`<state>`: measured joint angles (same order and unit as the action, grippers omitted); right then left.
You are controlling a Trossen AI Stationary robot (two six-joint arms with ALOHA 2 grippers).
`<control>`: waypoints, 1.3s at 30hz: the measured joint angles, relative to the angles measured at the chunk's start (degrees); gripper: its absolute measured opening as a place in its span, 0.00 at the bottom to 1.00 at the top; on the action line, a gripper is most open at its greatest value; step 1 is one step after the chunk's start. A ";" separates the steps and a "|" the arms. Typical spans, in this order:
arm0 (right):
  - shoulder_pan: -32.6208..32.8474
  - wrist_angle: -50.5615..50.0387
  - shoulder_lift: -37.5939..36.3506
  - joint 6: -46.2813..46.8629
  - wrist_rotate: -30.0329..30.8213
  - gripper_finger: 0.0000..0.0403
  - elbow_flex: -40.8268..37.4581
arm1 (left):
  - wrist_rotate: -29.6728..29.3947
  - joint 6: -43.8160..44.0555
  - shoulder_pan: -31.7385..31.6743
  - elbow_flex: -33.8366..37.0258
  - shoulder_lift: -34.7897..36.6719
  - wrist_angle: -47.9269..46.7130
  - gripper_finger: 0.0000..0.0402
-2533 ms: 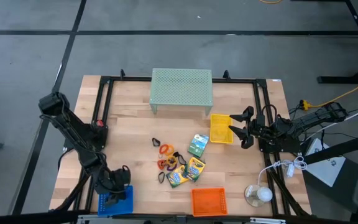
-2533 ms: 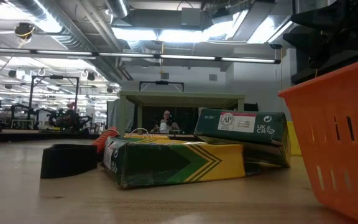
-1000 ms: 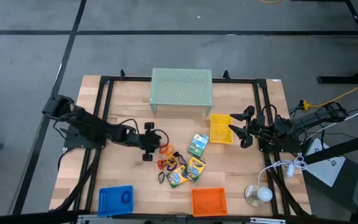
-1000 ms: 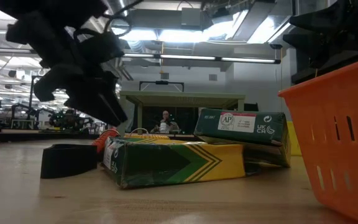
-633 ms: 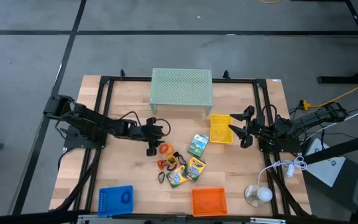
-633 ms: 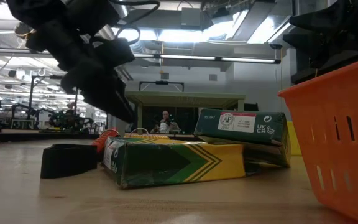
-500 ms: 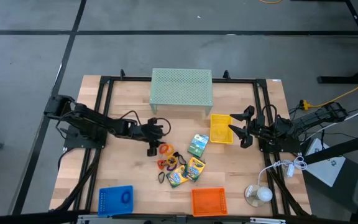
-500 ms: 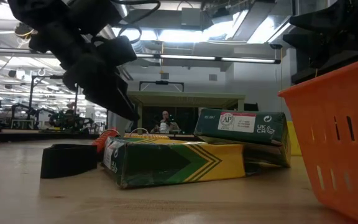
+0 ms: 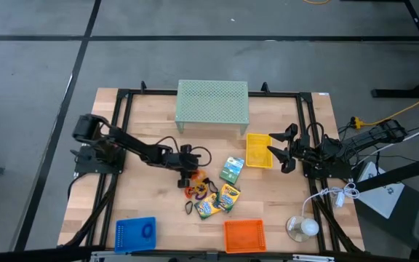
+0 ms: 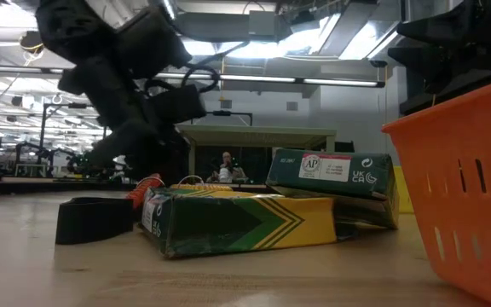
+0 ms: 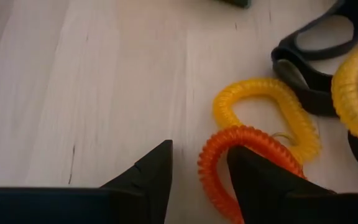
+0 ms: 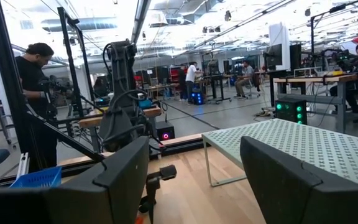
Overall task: Pick & Place Office Desk Supplies
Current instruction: Put the orange spring keychain into the blue bin
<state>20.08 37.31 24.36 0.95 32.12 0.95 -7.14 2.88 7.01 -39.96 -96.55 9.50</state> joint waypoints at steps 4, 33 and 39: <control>-0.02 -0.02 0.00 0.09 0.02 0.63 0.02 | 0.15 -1.93 -0.01 -1.23 -0.97 -0.94 0.33; -0.01 -1.52 0.04 1.38 0.01 0.63 0.00 | 23.67 4.15 6.86 -1.05 30.30 -25.61 0.03; -0.02 -1.53 0.04 1.65 0.02 0.63 0.00 | 21.61 13.66 16.75 -1.05 32.06 -26.37 0.02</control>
<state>20.05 35.78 24.40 2.60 32.14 0.95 14.47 16.54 23.75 -41.01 -64.49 -16.87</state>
